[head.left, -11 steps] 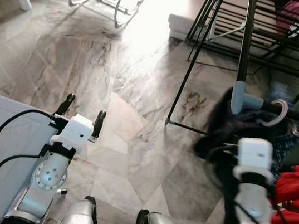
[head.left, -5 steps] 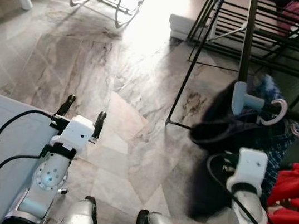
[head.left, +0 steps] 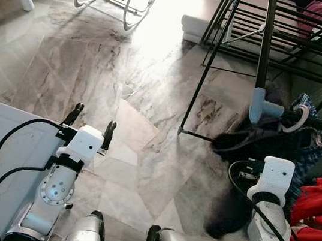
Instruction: Hang hanger
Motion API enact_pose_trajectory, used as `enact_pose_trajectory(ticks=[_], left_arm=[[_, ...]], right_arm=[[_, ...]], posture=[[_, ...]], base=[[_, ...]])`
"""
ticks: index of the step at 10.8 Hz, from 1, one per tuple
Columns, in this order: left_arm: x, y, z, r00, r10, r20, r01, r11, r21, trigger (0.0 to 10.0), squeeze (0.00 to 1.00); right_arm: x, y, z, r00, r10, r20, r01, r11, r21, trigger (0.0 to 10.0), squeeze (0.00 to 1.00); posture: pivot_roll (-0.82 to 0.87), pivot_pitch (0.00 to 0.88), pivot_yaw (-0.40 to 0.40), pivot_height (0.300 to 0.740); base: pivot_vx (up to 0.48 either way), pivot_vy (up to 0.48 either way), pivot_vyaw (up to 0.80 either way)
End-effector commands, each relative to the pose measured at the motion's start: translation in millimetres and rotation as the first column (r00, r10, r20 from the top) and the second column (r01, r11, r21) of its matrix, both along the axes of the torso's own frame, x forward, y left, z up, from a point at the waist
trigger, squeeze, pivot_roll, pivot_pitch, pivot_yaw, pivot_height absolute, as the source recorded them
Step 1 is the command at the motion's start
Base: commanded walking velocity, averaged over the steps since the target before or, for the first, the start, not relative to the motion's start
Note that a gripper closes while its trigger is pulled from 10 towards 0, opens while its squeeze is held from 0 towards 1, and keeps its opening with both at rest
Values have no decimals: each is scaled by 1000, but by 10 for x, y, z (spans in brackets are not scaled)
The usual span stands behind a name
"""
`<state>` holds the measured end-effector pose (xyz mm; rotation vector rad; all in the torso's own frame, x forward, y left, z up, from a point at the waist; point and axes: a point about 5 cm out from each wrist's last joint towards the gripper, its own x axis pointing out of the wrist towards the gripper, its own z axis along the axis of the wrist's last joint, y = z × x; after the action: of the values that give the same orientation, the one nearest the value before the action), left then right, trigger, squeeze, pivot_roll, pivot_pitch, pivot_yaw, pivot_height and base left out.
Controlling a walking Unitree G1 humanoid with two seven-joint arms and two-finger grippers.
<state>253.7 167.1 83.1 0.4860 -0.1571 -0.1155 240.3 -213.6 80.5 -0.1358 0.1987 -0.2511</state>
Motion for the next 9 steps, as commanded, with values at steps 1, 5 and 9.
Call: enact_pose_trajectory(ticks=[1,5,9], left_arm=[[-45,-11,-65,999,-13,-32,13,1000,13,10000,0],[-43,-33,-72,999,-22,-35,23,1000,19,10000,0],[-61,-57,-99,999,-22,-48,23,1000,16,10000,0]], right_arm=[[13,-51,98,998,-10,55,11,1000,-4,0,0],[-24,52,64,996,18,84,-24,997,77,0,0],[-57,3,15,996,45,79,-50,997,58,8941,0]], posture=[[2,194,-61,740],[-1,193,-60,740],[-1,195,-64,740]], base=[[0,0,0],[0,0,0],[0,0,0]])
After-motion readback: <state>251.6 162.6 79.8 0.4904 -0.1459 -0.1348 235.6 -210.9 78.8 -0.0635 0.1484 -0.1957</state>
